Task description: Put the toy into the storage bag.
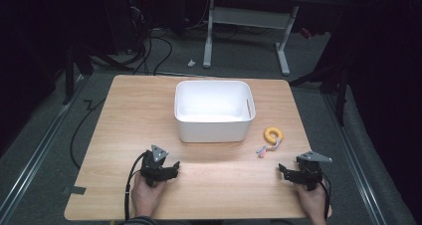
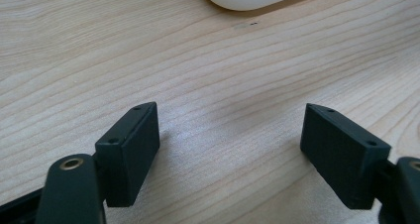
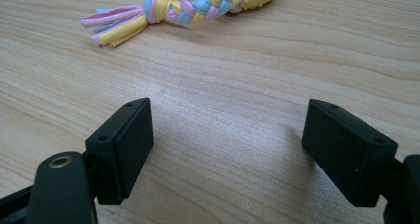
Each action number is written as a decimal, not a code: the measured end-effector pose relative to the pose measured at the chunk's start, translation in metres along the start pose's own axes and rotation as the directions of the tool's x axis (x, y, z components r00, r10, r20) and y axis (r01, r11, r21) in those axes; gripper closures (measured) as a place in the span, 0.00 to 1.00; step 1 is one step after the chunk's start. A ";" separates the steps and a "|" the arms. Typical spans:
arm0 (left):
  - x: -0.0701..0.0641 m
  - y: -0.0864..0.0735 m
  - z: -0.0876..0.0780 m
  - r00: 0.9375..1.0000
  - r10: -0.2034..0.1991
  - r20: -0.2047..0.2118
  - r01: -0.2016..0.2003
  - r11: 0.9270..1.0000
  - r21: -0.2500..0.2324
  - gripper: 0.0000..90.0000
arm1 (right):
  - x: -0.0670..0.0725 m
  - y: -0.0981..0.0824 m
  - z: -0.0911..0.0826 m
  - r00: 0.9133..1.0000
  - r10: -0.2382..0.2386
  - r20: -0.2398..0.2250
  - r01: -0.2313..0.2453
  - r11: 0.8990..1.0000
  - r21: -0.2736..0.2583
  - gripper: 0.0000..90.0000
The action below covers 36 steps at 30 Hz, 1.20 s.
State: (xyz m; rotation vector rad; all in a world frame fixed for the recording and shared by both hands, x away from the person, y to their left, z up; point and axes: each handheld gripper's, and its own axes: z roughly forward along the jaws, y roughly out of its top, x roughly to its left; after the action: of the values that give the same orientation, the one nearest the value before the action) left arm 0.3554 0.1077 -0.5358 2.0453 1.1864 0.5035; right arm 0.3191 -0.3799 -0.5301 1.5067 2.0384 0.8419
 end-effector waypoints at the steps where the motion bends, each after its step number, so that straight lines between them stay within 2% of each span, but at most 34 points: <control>1: 0.000 0.000 0.000 1.000 0.000 0.000 0.000 1.000 0.000 0.26 | 0.000 0.000 0.000 1.000 0.000 0.000 0.000 1.000 0.000 0.22; 21: 0.000 0.000 0.000 1.000 -0.004 -0.003 0.004 1.000 0.000 0.26 | 0.001 0.000 0.000 1.000 -0.003 -0.003 0.003 1.000 0.001 0.22; 28: 0.000 0.000 0.000 1.000 -0.007 -0.007 0.007 1.000 -0.001 0.26 | 0.002 0.000 0.000 1.000 -0.019 -0.014 0.019 1.000 0.008 0.18; 35: 0.000 0.000 0.000 1.000 -0.007 -0.007 0.007 1.000 -0.001 0.26 | 0.005 0.001 -0.002 1.000 -0.010 -0.006 0.010 1.000 0.013 0.29; 36: 0.000 0.000 0.000 1.000 -0.007 -0.007 0.007 1.000 -0.001 0.26 | 0.007 0.001 -0.004 1.000 -0.010 -0.004 0.010 1.000 0.014 0.35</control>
State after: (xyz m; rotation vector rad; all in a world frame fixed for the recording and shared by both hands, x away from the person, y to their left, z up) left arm 0.3552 0.1082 -0.5359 2.0391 1.1968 0.5076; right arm 0.3151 -0.3740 -0.5269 1.5027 2.0573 0.8288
